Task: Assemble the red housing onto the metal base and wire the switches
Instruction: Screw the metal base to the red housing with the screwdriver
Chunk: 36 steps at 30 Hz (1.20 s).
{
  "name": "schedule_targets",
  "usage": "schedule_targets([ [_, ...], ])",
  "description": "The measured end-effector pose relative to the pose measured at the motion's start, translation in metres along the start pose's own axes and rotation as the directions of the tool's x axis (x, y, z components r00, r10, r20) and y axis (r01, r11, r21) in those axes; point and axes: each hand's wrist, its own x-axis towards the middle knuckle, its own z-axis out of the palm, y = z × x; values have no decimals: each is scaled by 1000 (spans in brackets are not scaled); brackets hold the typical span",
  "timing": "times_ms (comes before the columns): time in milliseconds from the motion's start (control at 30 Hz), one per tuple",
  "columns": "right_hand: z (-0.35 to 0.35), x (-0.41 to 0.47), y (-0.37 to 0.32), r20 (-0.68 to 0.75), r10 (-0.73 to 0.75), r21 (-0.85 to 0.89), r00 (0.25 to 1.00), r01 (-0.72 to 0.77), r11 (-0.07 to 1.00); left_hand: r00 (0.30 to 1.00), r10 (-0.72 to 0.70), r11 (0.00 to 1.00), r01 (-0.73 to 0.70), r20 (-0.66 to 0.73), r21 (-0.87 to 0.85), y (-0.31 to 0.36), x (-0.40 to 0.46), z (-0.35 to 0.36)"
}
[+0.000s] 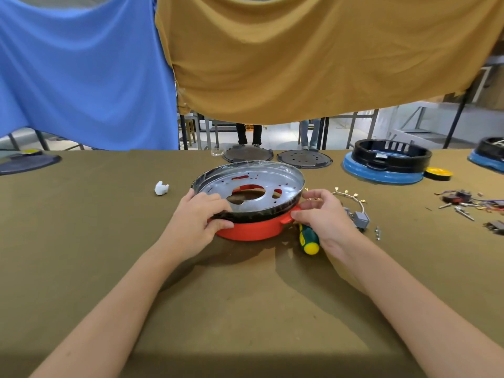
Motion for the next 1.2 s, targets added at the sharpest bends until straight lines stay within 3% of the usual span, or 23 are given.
schedule_targets([
  [233, -4, -8, -1, -13, -36, -123, 999, 34, 992, 999, 39, 997, -38, -4, 65, -3, 0, 5],
  [367, -14, -14, -2, 2, -15, -39, 1000, 15, 999, 999, 34, 996, -34, -2, 87, -4, 0, 6],
  [533, -45, -18, -5, -101, -29, -125, 995, 16, 992, 1000, 26, 996, -25, -10, 82, -2, 0, 7],
  [600, -68, -16, -5, -180, -102, -396, 978, 22, 918, 999, 27, 997, -26, -20, 79, -1, -1, 6],
  [667, -95, -10, -5, -238, -193, -663, 952, -15, 749, 999, 33, 997, -31, -30, 72, 0, -1, 6],
  [767, -123, 0, -2, -272, -90, -786, 958, -168, 596, 999, 0, 1000, 1, -46, 18, -2, -3, 8],
  [833, -126, 4, 4, -267, 36, -792, 963, -240, 561, 997, -38, 998, 34, -60, -55, -5, -5, 7],
  [1033, -120, 13, 14, -299, -1, -783, 954, -244, 572, 997, -2, 998, -3, -73, -67, -1, -8, 2],
  [1200, -103, 5, 5, -262, -286, -739, 922, -1, 674, 995, -33, 998, 28, -99, -52, 0, -9, 5],
])
